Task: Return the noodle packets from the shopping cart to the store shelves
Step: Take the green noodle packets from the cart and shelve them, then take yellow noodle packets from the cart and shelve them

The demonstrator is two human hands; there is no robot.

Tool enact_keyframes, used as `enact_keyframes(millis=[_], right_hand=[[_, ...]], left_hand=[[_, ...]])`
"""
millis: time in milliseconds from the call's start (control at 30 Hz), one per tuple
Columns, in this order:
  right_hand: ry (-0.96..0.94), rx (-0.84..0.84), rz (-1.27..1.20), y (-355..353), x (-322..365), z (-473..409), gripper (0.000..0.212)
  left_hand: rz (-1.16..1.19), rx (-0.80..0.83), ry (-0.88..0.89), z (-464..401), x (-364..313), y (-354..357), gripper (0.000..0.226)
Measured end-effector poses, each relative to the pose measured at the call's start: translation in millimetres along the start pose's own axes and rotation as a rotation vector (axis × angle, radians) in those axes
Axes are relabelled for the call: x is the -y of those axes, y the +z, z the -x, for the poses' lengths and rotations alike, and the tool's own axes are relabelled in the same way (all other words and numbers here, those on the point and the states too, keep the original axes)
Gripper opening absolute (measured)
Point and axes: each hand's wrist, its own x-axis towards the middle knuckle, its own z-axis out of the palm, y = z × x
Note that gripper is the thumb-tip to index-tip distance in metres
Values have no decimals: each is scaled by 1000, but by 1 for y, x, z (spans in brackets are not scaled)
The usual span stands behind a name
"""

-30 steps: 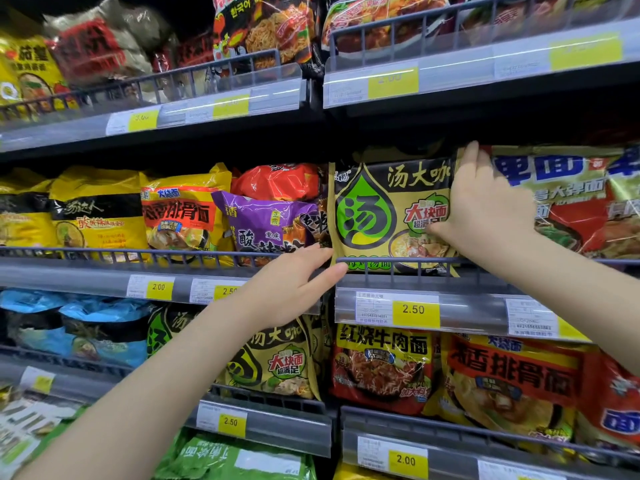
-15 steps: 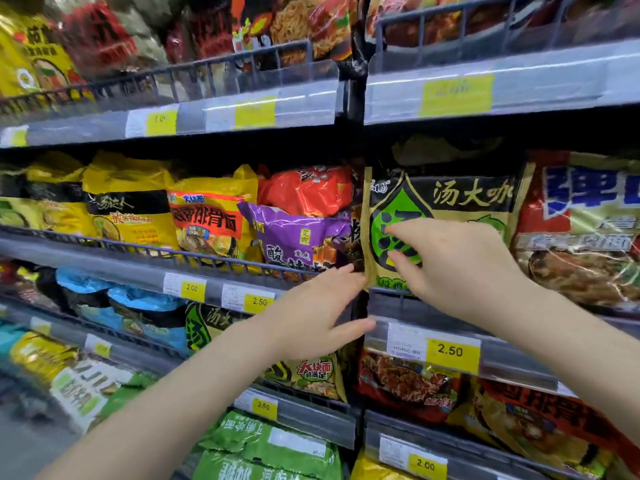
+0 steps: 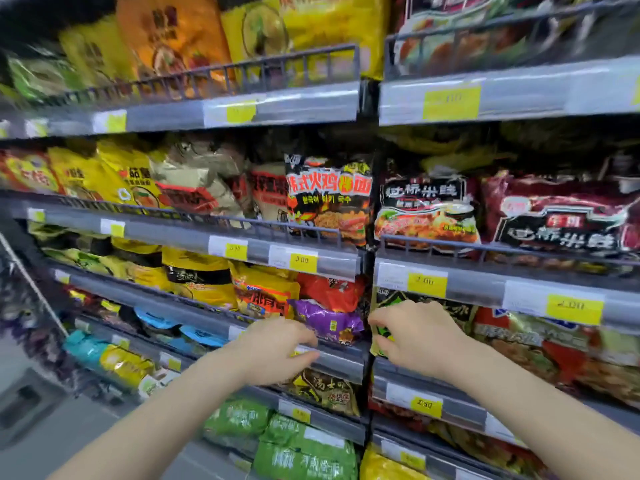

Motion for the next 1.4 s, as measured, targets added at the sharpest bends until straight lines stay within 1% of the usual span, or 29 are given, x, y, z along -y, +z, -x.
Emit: enact_keyframes(millis=[100, 233, 400, 567, 633, 733, 833, 900, 1067, 1167, 1300, 1400], right_hand=[[-33, 75, -44, -46, 10, 11, 29], [-71, 82, -54, -100, 29, 28, 29], [-114, 87, -5, -146, 54, 45, 24], [-204, 55, 14, -174, 78, 56, 26], [-248, 43, 14, -180, 90, 64, 30], [-337, 56, -2, -184, 112, 76, 32], [-427, 28, -18, -186, 139, 89, 32], [-490, -7, -46, -182, 161, 96, 32], [-656, 48, -57, -171, 231, 105, 31], [-742, 13, -54, -169, 284, 110, 31], [-879, -19, -35, -176, 362, 118, 26], [-970, -26, -73, -181, 422, 123, 34]], left_hand=[[48, 26, -62, 34, 9, -42, 44], [82, -25, -163, 83, 7, -92, 34], [10, -41, -297, 145, 6, -126, 33], [-12, -66, -415, 208, -13, -147, 33], [-47, -51, -460, 233, -27, -150, 32], [-76, -41, -553, 275, -49, -154, 31], [-85, -51, -670, 319, -71, -155, 29], [-84, -62, -758, 351, -84, -154, 29], [-81, -21, -965, 439, -108, -151, 28], [-87, -33, -1061, 496, -114, -147, 27], [-88, 23, -1194, 569, -119, -141, 29], [-87, 39, -1269, 619, -116, -142, 29]])
